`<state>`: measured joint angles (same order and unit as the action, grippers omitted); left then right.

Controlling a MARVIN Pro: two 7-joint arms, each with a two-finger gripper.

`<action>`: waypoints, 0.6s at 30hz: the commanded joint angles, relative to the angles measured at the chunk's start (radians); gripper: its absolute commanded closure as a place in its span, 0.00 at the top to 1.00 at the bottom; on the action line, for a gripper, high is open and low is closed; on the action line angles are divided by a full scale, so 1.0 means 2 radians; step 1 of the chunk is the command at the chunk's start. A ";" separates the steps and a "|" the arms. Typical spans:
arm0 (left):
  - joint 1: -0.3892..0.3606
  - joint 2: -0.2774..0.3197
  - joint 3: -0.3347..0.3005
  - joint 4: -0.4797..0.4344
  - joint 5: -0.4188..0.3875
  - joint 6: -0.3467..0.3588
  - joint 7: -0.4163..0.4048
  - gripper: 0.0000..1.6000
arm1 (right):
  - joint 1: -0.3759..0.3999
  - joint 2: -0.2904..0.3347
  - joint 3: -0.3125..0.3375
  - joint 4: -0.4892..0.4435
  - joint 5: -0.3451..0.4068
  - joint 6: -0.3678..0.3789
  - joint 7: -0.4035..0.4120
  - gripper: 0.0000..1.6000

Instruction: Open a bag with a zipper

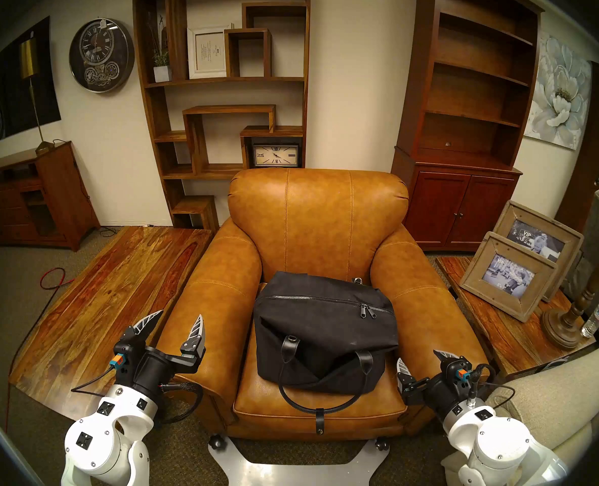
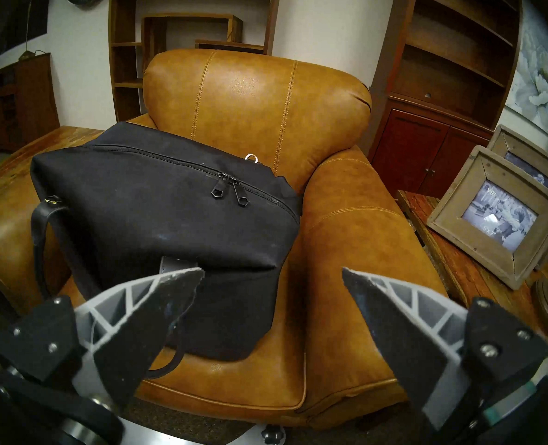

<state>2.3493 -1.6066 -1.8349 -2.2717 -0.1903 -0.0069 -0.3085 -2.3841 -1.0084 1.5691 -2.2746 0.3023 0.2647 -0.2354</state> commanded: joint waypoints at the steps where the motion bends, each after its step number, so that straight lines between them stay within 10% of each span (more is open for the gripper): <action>1: -0.002 0.001 0.000 -0.008 0.000 -0.002 -0.001 1.00 | 0.057 0.020 0.005 0.006 0.010 0.009 0.027 1.00; 18: -0.001 0.000 0.000 -0.009 0.000 -0.002 -0.001 1.00 | 0.142 0.026 -0.018 0.049 0.021 0.073 0.058 1.00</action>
<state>2.3484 -1.6069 -1.8350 -2.2702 -0.1905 -0.0070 -0.3086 -2.1981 -0.9479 1.5508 -2.1847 0.3420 0.3878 -0.1259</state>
